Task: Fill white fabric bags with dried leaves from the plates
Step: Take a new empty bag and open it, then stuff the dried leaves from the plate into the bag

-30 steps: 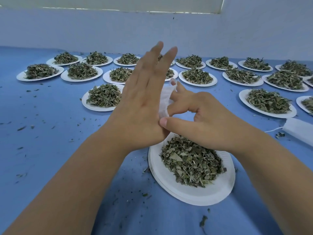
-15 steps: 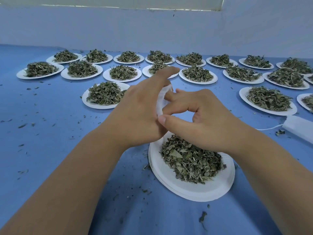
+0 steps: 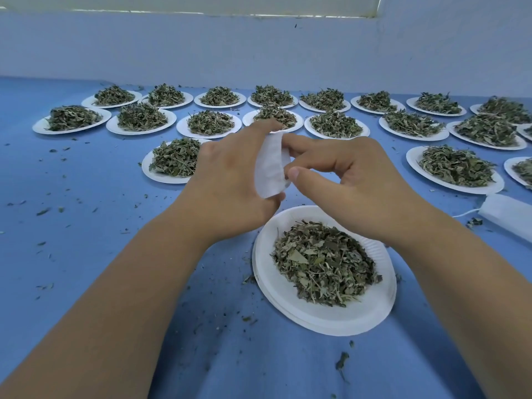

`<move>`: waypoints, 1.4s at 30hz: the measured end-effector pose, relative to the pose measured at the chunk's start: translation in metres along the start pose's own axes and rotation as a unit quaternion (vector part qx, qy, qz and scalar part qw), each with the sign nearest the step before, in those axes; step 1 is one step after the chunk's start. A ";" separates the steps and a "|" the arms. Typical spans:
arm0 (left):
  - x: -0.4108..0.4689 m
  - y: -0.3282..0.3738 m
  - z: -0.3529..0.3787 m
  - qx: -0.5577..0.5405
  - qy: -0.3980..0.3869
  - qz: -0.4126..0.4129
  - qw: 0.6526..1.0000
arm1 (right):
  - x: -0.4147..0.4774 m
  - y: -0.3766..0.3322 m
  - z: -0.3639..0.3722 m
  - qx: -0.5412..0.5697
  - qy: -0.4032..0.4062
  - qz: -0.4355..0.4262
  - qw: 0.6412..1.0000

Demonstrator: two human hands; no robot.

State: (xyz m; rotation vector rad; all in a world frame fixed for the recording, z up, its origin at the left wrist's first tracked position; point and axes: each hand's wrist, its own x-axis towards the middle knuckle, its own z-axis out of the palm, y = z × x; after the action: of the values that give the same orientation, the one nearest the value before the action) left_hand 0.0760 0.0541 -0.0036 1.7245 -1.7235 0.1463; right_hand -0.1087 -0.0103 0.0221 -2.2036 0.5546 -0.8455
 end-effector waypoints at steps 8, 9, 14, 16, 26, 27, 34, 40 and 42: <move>0.001 0.005 -0.003 -0.008 -0.006 -0.031 0.999 | 0.000 0.002 -0.003 -0.035 0.037 -0.033 0.998; 0.001 0.006 -0.005 -0.013 -0.006 -0.037 0.999 | -0.001 0.000 -0.006 -0.035 0.062 -0.040 0.997; 0.002 0.002 -0.021 0.045 0.032 -0.006 0.998 | -0.011 -0.005 -0.034 -0.156 -0.130 0.013 0.979; 0.002 0.002 -0.024 0.058 0.018 0.003 0.998 | -0.014 -0.005 -0.043 -0.192 -0.253 0.059 0.946; 0.000 -0.002 -0.006 -0.019 -0.210 -0.053 0.976 | -0.031 0.012 -0.046 -0.110 -0.274 0.059 0.954; 0.000 -0.003 -0.007 -0.019 -0.222 -0.061 0.973 | -0.031 0.012 -0.046 -0.099 -0.262 0.056 0.958; -0.003 0.007 -0.015 -0.036 -0.176 -0.069 0.981 | -0.031 0.014 -0.049 -0.067 -0.131 0.038 0.988; -0.009 0.029 -0.009 -0.060 -0.178 -0.025 0.982 | -0.028 0.009 -0.043 -0.025 0.005 0.026 0.999; -0.009 0.031 -0.006 -0.061 -0.176 -0.028 0.982 | -0.028 0.007 -0.038 -0.040 0.006 0.031 0.999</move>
State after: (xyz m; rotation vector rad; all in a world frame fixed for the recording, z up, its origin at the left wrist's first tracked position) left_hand 0.0492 0.0686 0.0081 1.7835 -1.8840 -0.3010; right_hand -0.1561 -0.0158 0.0258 -2.2430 0.6700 -0.8184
